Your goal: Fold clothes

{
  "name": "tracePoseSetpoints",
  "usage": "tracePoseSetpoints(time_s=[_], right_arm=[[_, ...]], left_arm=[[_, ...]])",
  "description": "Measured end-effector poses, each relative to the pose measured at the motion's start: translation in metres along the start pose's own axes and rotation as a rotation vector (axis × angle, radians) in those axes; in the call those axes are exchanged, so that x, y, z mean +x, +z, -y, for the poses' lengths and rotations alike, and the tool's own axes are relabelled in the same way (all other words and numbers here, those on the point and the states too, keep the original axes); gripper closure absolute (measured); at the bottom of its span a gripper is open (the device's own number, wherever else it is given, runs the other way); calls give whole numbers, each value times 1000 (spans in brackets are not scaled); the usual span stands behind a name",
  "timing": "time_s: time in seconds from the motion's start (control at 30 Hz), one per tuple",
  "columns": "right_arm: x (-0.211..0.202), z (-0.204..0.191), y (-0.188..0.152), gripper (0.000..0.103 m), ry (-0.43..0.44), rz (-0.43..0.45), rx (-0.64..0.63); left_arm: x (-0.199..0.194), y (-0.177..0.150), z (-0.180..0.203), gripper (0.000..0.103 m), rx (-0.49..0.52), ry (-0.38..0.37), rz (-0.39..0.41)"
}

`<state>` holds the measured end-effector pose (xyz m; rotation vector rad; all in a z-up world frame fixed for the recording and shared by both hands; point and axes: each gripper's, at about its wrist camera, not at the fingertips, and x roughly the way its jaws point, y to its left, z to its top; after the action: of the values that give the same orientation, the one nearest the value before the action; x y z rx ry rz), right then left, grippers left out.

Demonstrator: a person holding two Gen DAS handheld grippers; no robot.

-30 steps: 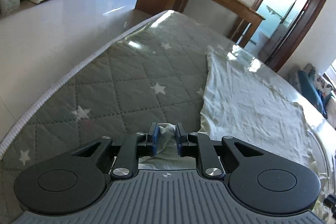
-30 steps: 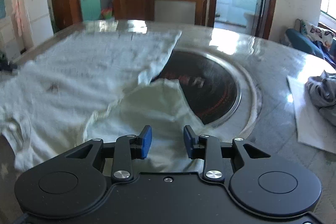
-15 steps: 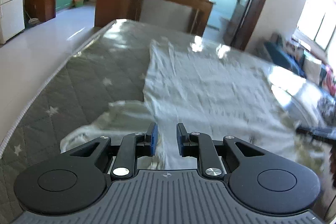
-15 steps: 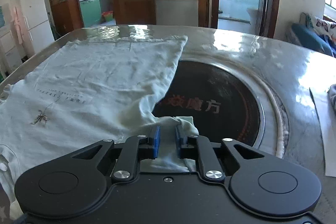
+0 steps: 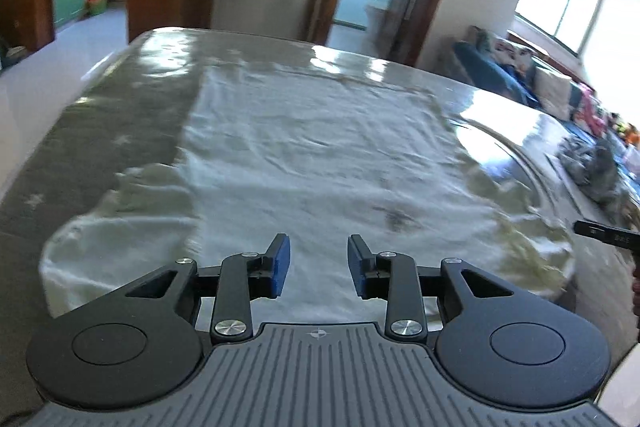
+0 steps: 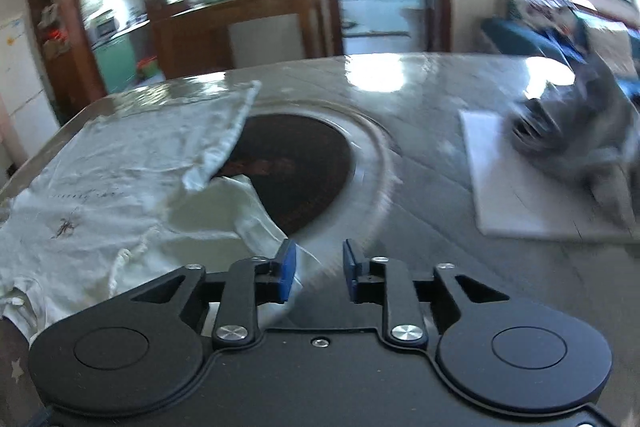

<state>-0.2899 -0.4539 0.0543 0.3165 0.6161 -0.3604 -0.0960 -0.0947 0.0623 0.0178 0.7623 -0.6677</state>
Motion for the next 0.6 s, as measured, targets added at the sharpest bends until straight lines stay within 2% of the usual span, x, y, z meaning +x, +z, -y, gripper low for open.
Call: tracePoseSetpoints(time_s=[0.23,0.33,0.5,0.53,0.57,0.6], right_arm=[[7,4,-9,75,82,-1,113],[11,-1,-7,75,108,-6,125],[15,-18,-6,75,90,-1,68],[16,-21,-6,80,90,-4,56],[16,-22,-6,91,90,-6,49],[18,-22,-6,92,92,-7,50]], left_arm=[[3,-17,47,66,61,-94,-27],[5,-22,64,65,98,-118,-37],[12,-28,89,60,153,-170,-46],[14,-29,96,58,172,-185,-49],[17,-30,103,57,196,-202,-50],[19,-30,108,57,210,-211,-50]])
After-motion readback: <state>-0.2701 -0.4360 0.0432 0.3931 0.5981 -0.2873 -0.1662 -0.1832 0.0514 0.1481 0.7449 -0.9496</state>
